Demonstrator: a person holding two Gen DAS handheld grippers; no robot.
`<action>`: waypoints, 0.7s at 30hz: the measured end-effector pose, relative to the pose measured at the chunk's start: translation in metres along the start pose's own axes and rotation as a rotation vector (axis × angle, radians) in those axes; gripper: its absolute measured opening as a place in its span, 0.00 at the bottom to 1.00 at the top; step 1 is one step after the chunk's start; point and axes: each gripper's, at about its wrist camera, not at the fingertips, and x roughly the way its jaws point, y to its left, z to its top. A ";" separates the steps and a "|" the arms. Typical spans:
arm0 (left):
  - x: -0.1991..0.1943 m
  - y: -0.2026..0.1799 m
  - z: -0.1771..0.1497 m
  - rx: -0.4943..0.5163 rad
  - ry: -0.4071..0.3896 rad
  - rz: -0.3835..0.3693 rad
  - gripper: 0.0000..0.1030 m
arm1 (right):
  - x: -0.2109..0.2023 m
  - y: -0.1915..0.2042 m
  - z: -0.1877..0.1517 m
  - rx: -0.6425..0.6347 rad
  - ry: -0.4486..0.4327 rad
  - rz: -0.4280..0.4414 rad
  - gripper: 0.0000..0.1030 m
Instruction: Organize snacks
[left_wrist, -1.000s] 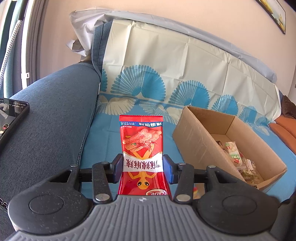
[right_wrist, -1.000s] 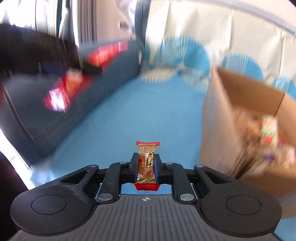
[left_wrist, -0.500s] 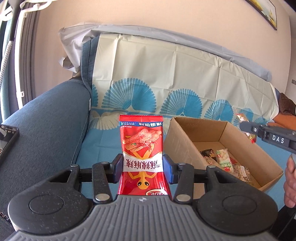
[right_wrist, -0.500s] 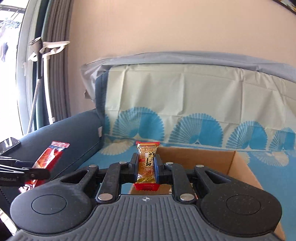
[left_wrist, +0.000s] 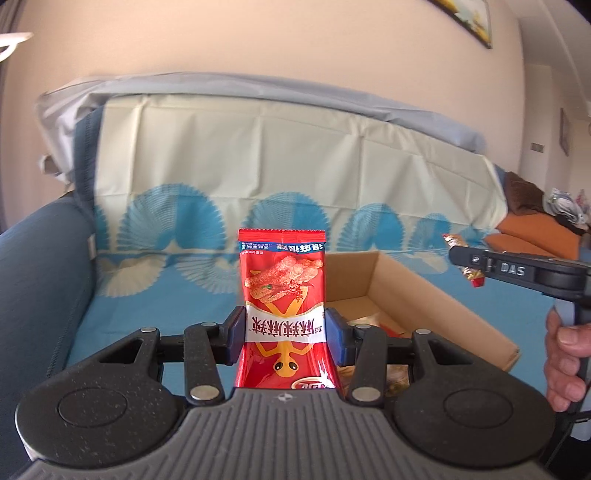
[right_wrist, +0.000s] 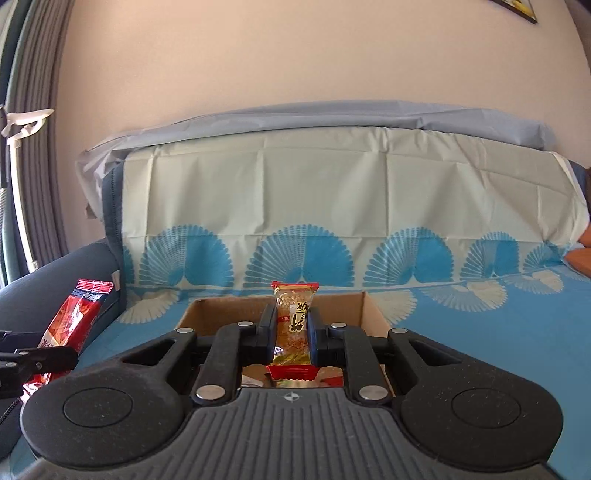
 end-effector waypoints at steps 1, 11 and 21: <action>0.004 -0.006 0.001 0.000 -0.008 -0.017 0.48 | 0.001 -0.006 0.000 0.014 0.004 -0.019 0.17; 0.049 -0.053 0.004 0.024 -0.028 -0.159 0.75 | 0.008 -0.024 -0.006 0.030 0.038 -0.118 0.55; 0.045 -0.038 0.002 0.020 0.011 -0.069 0.98 | 0.013 -0.015 -0.007 0.035 0.075 -0.115 0.99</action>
